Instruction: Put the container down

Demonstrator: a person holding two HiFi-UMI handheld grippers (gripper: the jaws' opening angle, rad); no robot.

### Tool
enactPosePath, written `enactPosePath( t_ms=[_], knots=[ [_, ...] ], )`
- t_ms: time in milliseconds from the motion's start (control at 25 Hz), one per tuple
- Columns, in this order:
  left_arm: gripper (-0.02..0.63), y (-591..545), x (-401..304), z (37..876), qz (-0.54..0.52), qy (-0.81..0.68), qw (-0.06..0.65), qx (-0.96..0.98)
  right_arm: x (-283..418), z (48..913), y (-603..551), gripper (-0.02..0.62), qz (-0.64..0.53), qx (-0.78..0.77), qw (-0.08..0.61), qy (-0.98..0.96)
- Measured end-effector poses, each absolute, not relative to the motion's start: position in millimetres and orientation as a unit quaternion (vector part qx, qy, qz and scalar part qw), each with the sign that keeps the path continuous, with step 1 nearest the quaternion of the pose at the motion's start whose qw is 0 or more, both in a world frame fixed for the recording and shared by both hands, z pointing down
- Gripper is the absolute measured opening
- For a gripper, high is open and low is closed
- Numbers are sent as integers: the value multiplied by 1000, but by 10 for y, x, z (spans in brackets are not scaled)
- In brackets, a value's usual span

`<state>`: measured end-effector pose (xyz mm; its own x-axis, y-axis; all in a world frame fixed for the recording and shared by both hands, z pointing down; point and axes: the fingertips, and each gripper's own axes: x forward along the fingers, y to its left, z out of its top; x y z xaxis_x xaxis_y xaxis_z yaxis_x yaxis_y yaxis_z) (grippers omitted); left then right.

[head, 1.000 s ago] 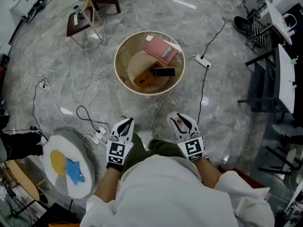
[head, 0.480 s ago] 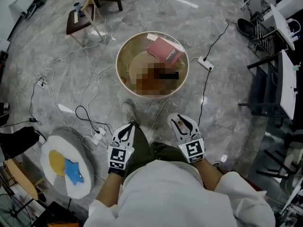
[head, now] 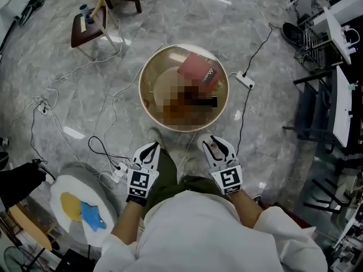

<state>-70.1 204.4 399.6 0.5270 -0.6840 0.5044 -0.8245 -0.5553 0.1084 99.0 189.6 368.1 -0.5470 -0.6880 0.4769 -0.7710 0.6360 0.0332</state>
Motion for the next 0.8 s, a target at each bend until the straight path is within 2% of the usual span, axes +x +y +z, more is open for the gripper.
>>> enactPosePath(
  t_ms=[440,800],
  knots=[
    [8,689,-1062,4364,209,-406,168,874,266,4058,572,138,79,427,236,-869],
    [8,-24,-1073,4983,235,-418,158,863,-111,4926,-333,138,73,395,237,-884]
  ],
)
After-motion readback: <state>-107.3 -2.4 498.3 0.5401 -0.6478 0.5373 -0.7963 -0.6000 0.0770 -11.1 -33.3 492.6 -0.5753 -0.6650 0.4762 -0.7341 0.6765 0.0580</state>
